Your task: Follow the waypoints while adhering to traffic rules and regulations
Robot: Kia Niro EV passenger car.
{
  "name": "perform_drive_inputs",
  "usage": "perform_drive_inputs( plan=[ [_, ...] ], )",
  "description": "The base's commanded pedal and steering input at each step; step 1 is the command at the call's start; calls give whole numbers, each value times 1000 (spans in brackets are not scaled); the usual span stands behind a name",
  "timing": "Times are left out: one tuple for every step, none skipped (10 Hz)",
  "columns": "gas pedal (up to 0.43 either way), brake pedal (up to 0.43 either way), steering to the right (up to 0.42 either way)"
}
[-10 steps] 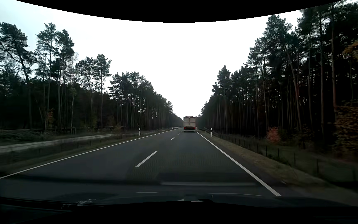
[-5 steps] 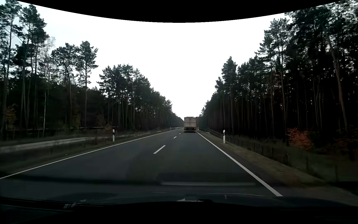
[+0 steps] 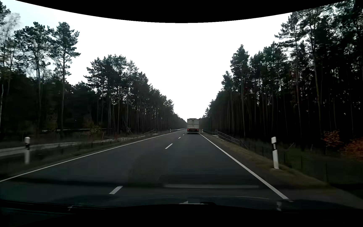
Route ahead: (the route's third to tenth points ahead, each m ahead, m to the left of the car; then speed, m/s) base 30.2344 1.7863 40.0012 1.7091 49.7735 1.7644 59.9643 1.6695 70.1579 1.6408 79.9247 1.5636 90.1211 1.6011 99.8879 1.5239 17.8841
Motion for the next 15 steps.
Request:
perform_drive_inputs(
  plan=[
    [197,0,2],
    [197,0,2],
    [197,0,3],
    [197,0,3],
    [197,0,3],
    [197,0,3],
    [197,0,3],
    [197,0,3],
    [197,0,3],
    [197,0,3],
    [197,0,3],
    [197,0,3],
    [197,0,3],
    [197,0,3],
    [197,0,3]
  ],
)
